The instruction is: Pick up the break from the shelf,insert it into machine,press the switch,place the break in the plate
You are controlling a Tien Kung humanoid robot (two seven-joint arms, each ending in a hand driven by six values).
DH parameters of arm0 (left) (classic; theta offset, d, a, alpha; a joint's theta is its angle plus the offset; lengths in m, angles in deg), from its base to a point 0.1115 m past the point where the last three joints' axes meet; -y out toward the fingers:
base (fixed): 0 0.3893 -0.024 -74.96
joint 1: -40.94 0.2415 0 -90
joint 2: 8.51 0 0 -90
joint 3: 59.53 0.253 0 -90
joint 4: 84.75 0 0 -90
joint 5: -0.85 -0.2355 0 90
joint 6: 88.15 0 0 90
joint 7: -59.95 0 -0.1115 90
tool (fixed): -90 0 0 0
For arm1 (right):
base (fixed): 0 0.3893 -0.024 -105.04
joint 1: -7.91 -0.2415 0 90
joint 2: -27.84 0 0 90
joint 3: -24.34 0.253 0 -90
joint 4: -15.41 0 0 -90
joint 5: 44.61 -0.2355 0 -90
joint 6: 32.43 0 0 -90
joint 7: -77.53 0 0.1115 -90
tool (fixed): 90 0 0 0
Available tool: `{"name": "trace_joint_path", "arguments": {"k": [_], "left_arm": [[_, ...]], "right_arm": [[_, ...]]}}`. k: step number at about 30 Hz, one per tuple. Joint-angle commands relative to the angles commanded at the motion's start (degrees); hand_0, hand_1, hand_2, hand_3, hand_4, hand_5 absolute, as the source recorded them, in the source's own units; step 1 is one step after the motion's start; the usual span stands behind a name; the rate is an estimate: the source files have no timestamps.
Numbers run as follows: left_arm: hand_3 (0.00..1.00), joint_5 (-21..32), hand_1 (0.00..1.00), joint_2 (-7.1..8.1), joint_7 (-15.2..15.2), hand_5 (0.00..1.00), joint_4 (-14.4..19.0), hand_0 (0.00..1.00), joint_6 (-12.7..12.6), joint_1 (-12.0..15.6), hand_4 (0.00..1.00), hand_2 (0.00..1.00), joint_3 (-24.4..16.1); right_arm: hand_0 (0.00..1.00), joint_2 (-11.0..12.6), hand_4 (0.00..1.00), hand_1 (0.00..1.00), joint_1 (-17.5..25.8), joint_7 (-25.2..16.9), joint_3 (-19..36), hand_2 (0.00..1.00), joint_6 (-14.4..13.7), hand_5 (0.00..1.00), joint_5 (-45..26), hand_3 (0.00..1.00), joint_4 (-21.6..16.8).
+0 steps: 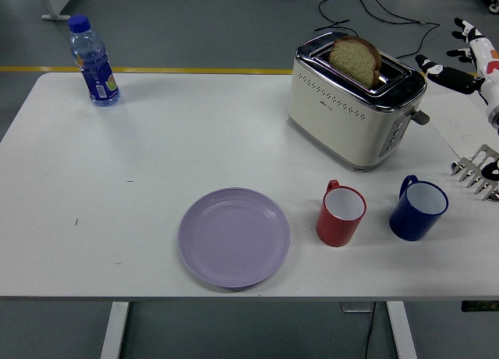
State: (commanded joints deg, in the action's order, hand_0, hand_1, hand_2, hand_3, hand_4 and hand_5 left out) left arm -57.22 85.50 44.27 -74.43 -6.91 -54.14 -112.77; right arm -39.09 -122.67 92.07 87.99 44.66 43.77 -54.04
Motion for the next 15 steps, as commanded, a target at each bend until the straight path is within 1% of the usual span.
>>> {"name": "trace_joint_path", "arguments": {"k": [3,4,7,9,10,13,15], "left_arm": [[0.612,0.2,0.57,0.0,0.0,0.992,0.0,0.657,-0.1,0.0,0.316,0.584,0.1],[0.613,0.4,0.57,-0.01,0.1,0.991,0.0,0.657,-0.1,-0.1,0.316,0.583,0.2],[0.613,0.7,0.57,0.0,0.1,0.991,0.0,0.657,-0.2,-0.1,0.316,0.583,0.4],[0.613,0.8,0.57,0.01,0.1,0.991,0.0,0.657,-0.2,-0.2,0.316,0.583,0.5],[0.613,0.9,0.57,0.02,0.1,0.991,0.0,0.657,-0.2,-0.2,0.317,0.582,0.5],[0.613,0.7,0.57,0.03,0.0,0.991,0.0,0.657,-0.2,-0.3,0.317,0.582,0.5],[0.613,0.7,0.57,0.03,-0.1,0.991,0.0,0.657,-0.2,-0.3,0.317,0.582,0.6]], "right_arm": [[0.86,-0.6,0.79,0.807,-2.8,0.2,-1.8,0.934,1.2,0.456,1.0,0.961,1.3],[0.875,-1.0,0.792,0.818,-4.4,0.5,-3.0,0.927,1.9,0.391,1.5,0.959,2.2],[0.875,-2.1,0.792,0.818,-7.9,2.0,-5.9,0.927,4.8,0.391,2.7,0.959,4.8],[0.875,-2.8,0.792,0.818,-10.3,2.7,-8.0,0.927,6.3,0.391,3.7,0.959,6.7],[0.883,-3.5,0.798,0.826,-11.8,3.3,-9.3,0.914,7.3,0.289,4.5,0.961,7.9],[0.883,-5.4,0.798,0.826,-15.9,4.4,-12.4,0.914,9.1,0.289,5.5,0.961,11.1],[0.883,-5.8,0.798,0.826,-16.9,4.6,-13.0,0.914,9.4,0.289,5.7,0.961,11.8]]}}
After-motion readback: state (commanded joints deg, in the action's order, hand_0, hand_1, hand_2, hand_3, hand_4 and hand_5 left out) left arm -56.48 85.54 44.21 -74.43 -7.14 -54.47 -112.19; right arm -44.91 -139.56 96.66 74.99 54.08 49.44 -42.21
